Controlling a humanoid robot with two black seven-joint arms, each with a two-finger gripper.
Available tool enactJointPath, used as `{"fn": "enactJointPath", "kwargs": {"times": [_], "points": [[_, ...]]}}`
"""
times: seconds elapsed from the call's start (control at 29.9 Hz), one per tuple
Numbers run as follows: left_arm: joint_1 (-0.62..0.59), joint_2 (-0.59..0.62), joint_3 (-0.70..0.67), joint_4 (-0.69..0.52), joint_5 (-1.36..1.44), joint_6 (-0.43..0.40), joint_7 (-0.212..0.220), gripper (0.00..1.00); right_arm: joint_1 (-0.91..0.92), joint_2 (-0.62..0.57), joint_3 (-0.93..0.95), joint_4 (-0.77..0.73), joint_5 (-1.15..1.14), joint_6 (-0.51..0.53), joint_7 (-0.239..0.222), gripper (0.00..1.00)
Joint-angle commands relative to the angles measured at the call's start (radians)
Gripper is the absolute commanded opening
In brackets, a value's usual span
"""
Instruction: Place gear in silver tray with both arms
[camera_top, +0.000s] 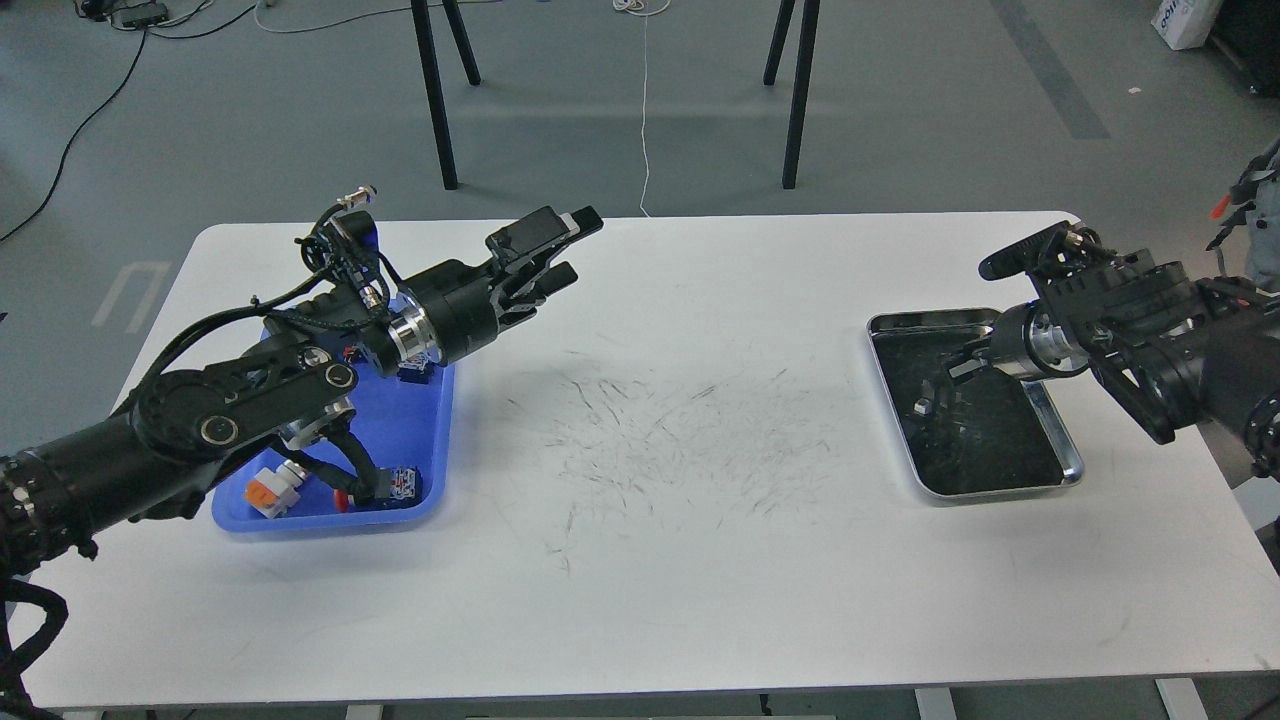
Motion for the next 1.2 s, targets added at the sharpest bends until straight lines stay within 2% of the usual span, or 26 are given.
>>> {"fn": "enactJointPath", "kwargs": {"times": [0.0,0.1,0.17,0.23,0.33,0.4,0.47,0.5,0.7,1.04,1.17], "points": [[0.002,0.0,0.002,0.0,0.002,0.011,0.0,1.0,0.0,0.014,0.0,-0.024,0.003,-0.024,0.0,0.3],[0.0,0.0,0.002,0.0,0.0,0.014,0.0,1.0,0.0,0.018,0.0,-0.029,0.027,-0.027,0.0,0.38],[0.002,0.0,0.002,0.0,0.002,0.014,0.0,1.0,0.0,0.018,-0.009,-0.029,0.046,-0.026,0.0,0.5],[0.002,0.002,0.002,0.0,0.002,0.014,0.0,1.0,-0.002,0.018,-0.014,-0.029,0.057,-0.024,0.0,0.52],[0.005,0.003,0.003,0.0,0.0,0.014,0.0,1.0,0.003,0.018,-0.014,-0.029,0.057,-0.024,0.0,0.7],[0.009,0.003,0.002,-0.002,0.0,0.014,0.0,1.0,0.011,0.018,-0.011,-0.027,0.058,-0.024,0.0,0.74],[0.009,0.005,0.002,-0.002,0.002,0.014,0.0,1.0,0.018,0.017,-0.006,-0.027,0.077,-0.027,0.0,0.92],[0.009,0.005,0.002,-0.002,0.0,0.014,0.0,1.0,0.023,0.015,-0.003,-0.027,0.095,-0.027,0.0,0.95],[0.009,0.009,-0.011,-0.002,0.0,0.022,0.0,1.0,0.02,-0.006,-0.001,-0.03,0.369,-0.05,0.0,0.98],[0.009,0.006,-0.025,0.0,-0.008,0.027,0.0,1.0,-0.025,-0.025,0.012,-0.086,0.895,-0.187,0.0,0.98],[0.011,0.008,-0.031,0.0,-0.011,0.028,0.0,1.0,-0.023,-0.023,0.106,-0.109,1.079,-0.26,0.0,0.98]]}}
